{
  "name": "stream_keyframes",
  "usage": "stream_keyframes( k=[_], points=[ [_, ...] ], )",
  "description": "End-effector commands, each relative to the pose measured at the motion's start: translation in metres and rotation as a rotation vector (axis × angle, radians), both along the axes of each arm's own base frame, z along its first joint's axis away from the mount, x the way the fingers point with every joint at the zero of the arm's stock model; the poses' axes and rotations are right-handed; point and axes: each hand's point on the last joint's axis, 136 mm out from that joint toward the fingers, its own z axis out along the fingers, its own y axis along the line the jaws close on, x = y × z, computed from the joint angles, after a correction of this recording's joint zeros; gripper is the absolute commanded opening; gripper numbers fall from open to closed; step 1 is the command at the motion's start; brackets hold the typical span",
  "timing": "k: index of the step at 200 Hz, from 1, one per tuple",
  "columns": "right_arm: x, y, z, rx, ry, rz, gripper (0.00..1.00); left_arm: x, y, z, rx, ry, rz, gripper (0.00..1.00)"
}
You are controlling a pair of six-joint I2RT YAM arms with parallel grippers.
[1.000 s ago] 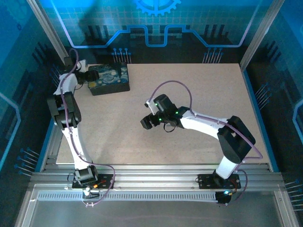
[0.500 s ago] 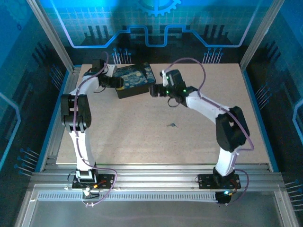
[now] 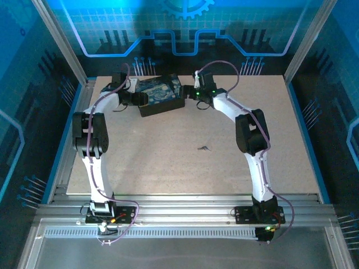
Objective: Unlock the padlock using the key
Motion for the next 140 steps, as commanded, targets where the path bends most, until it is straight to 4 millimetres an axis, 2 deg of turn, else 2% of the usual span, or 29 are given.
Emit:
stream_keyframes(
  k=[1,37,67,89,91,99,107,108,112,132,140],
  points=[
    [0.008,0.032,0.001,0.071,-0.029,0.048,0.86,-0.005,-0.021,0.015,-0.037,-0.017,-0.013,0.69],
    [0.016,0.053,-0.010,0.126,-0.001,0.089,0.82,-0.006,-0.033,0.013,-0.045,-0.009,-0.013,0.69],
    [0.001,0.063,0.003,0.140,-0.017,0.161,0.71,-0.013,-0.042,0.015,-0.057,0.005,-0.017,0.69],
    [-0.026,0.061,0.016,0.134,-0.031,0.198,0.68,-0.027,-0.053,0.018,-0.081,0.018,-0.021,0.69],
    [-0.031,0.061,0.024,0.140,-0.044,0.205,0.68,-0.030,-0.054,0.018,-0.084,0.022,-0.022,0.69],
    [-0.043,0.059,0.031,0.151,-0.048,0.218,0.68,-0.035,-0.060,0.019,-0.100,0.024,-0.024,0.69],
    [-0.056,0.056,0.027,0.154,-0.031,0.226,0.67,-0.042,-0.066,0.018,-0.121,0.032,-0.032,0.69],
    [-0.058,0.056,0.034,0.160,-0.044,0.228,0.67,-0.043,-0.067,0.018,-0.124,0.032,-0.034,0.69],
    [-0.062,0.056,0.035,0.161,-0.043,0.233,0.67,-0.046,-0.071,0.019,-0.135,0.034,-0.043,0.69],
    [-0.104,0.052,0.043,0.164,-0.034,0.261,0.68,-0.062,-0.093,0.012,-0.132,0.059,-0.095,0.69],
    [-0.123,0.051,0.040,0.168,-0.010,0.274,0.68,-0.066,-0.100,0.010,-0.126,0.064,-0.107,0.70]
  ],
)
